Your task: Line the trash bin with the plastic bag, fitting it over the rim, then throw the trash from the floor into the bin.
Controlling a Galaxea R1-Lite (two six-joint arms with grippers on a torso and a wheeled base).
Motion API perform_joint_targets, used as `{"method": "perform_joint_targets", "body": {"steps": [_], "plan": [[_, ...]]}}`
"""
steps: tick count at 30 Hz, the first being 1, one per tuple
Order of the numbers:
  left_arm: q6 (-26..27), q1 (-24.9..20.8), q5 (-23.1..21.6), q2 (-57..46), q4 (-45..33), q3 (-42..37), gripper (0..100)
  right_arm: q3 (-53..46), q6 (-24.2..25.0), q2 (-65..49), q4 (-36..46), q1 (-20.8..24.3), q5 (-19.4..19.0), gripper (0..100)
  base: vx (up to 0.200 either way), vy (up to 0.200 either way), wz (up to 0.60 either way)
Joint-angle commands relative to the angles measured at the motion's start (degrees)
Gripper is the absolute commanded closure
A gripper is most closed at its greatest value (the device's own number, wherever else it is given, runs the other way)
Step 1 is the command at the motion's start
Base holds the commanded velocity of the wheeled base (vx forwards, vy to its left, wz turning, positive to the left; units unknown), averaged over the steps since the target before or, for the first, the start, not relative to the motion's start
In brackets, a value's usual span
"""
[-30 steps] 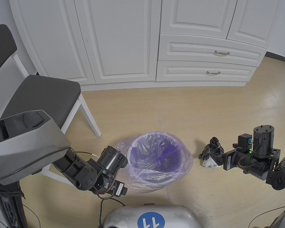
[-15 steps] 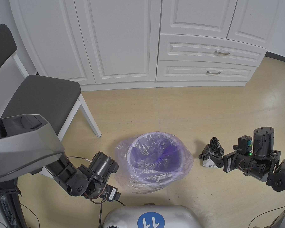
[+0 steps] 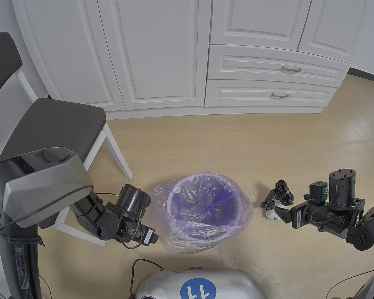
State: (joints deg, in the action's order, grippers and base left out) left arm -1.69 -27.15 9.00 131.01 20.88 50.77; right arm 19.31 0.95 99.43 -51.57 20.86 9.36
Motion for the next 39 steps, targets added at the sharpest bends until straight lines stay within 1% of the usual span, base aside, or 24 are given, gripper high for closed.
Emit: {"method": "perform_joint_targets", "body": {"steps": [1,2,3,4,6,9,18,21,24,29,30,31,36,38,39], "plan": [[0.3,0.5,-0.6,7.9,-1.5,10.2,0,0.4,0.0,2.0,-0.1,-2.2,-1.3,0,0.000,0.000,0.00],[0.3,0.5,-0.5,8.5,-2.5,12.1,0,0.5,0.0,2.3,-0.1,-2.5,-1.3,0,0.000,0.000,0.00],[0.3,0.5,-0.5,8.5,-2.5,12.1,0,0.5,0.0,2.3,-0.1,-2.5,-1.3,0,0.000,0.000,0.00],[0.3,0.6,-0.5,9.7,-4.3,15.6,0,0.6,0.0,2.4,-0.1,-2.5,-1.3,0,0.000,0.000,0.00],[0.2,0.8,-0.4,10.8,-5.8,18.7,0,0.6,0.1,2.4,-0.1,-2.6,-1.3,0,0.000,0.000,0.00],[0.0,1.1,-0.4,12.1,-7.0,21.9,0,0.6,0.2,2.4,-0.2,-2.6,-1.3,0,0.000,0.000,0.00],[-0.6,1.7,-0.6,14.5,-6.6,28.2,0,1.3,0.4,3.1,-0.2,-2.8,-1.4,0,0.000,0.000,0.00],[-2.1,2.0,-0.5,16.4,-7.1,33.1,0,1.7,0.5,3.5,-0.2,-2.9,-1.4,0,0.000,0.000,0.00],[-2.3,2.3,-0.3,18.5,-7.3,37.6,0,1.8,0.5,3.5,-0.1,-3.0,-1.4,0,0.000,0.000,0.00],[-2.3,4.1,0.1,21.8,-7.8,43.1,0,1.9,0.6,4.1,-0.2,-3.1,-1.4,0,0.000,0.000,0.00],[-2.3,4.1,0.1,21.8,-7.8,43.1,0,1.9,0.6,4.1,-0.2,-3.1,-1.4,0,0.000,0.000,0.00],[-2.3,5.3,0.1,22.3,-9.4,45.8,0,2.0,0.6,4.2,-0.2,-3.1,-1.4,0,0.000,0.000,0.00],[-2.3,7.4,-0.2,23.4,-14.6,52.7,0,2.1,0.6,4.8,-0.2,-3.2,-1.5,0,0.000,0.000,0.00],[-2.3,7.5,-0.3,23.7,-14.9,53.3,0,2.2,0.6,5.0,-0.2,-3.2,-1.5,0,0.000,0.000,0.00],[-2.3,8.4,-0.5,24.9,-16.8,56.4,0,2.2,0.7,6.0,-0.5,-3.4,-1.5,0,0.000,0.000,0.00]]}}
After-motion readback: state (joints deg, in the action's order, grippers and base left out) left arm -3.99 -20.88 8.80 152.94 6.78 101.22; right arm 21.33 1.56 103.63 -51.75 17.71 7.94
